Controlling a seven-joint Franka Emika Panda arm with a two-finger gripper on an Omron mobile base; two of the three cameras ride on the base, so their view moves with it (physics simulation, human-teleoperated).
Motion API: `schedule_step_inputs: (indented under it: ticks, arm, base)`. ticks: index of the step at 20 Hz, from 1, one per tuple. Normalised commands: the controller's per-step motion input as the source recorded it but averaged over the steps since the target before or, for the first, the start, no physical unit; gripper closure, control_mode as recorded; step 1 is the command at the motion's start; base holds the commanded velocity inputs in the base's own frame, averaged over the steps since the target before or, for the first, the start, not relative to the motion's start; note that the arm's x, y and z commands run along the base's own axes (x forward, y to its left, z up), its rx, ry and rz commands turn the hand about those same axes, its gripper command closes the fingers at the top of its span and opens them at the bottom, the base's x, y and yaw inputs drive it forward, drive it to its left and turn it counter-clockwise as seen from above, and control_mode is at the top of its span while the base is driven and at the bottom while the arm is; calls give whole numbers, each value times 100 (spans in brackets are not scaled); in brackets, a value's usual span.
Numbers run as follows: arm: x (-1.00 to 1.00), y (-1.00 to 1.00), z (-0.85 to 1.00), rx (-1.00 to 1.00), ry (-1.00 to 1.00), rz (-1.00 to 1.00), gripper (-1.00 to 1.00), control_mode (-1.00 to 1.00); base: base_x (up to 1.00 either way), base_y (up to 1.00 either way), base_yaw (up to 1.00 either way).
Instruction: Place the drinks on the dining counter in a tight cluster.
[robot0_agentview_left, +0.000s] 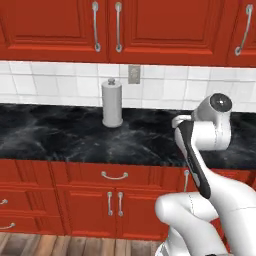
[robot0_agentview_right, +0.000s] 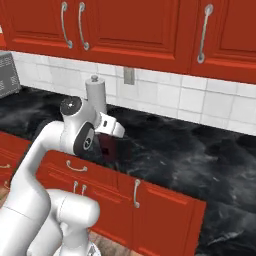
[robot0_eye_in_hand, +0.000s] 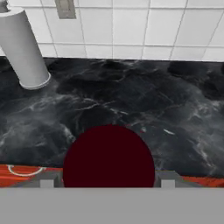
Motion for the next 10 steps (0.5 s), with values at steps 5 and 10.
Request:
schedule_step_inputs:
  ticks: [5, 10]
  arm:
    - [0, 0, 0, 0, 0, 0, 100, 100]
    - [0, 0, 0, 0, 0, 0, 100, 100]
  base:
    - [-13, 23, 95]
    - [-12, 24, 93]
